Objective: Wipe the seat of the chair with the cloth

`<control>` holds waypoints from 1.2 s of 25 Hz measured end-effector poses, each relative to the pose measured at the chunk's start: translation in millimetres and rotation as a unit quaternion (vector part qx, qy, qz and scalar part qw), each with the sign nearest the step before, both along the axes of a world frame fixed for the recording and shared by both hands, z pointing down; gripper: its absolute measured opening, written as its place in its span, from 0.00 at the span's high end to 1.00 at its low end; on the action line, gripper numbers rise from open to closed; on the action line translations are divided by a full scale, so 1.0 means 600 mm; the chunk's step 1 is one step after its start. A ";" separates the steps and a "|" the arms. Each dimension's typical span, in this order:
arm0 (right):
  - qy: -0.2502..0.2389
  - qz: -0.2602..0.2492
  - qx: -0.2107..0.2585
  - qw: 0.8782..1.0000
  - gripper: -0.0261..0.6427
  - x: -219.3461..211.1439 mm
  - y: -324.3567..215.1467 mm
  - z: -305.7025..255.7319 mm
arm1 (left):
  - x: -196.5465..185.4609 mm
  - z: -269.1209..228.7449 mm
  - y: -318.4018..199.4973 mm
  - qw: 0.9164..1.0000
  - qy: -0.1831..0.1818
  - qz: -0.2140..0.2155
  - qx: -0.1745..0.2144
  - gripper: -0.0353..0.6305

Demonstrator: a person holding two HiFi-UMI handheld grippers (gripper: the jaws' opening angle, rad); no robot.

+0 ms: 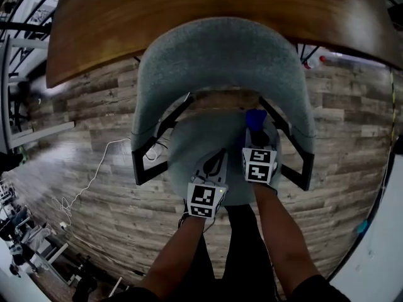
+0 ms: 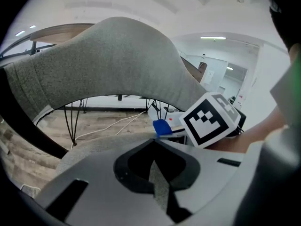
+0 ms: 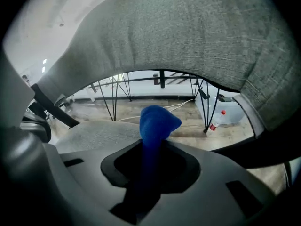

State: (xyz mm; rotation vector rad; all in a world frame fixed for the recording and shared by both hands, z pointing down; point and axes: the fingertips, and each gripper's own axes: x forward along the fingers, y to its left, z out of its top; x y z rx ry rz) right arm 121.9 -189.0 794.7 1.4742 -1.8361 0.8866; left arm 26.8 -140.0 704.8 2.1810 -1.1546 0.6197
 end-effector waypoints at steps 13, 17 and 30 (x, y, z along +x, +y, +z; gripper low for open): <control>0.041 0.010 0.025 0.999 0.81 0.063 0.010 -0.016 | -0.009 0.001 0.042 1.000 0.019 -0.007 -0.019 0.94; 0.025 -0.027 0.046 0.998 0.81 0.008 0.016 -0.044 | -0.054 0.001 0.056 0.999 0.015 -0.022 -0.024 0.94; -0.044 -0.189 0.056 0.979 0.81 -0.293 0.074 -0.066 | -0.244 -0.013 0.120 0.991 0.006 -0.132 -0.014 0.94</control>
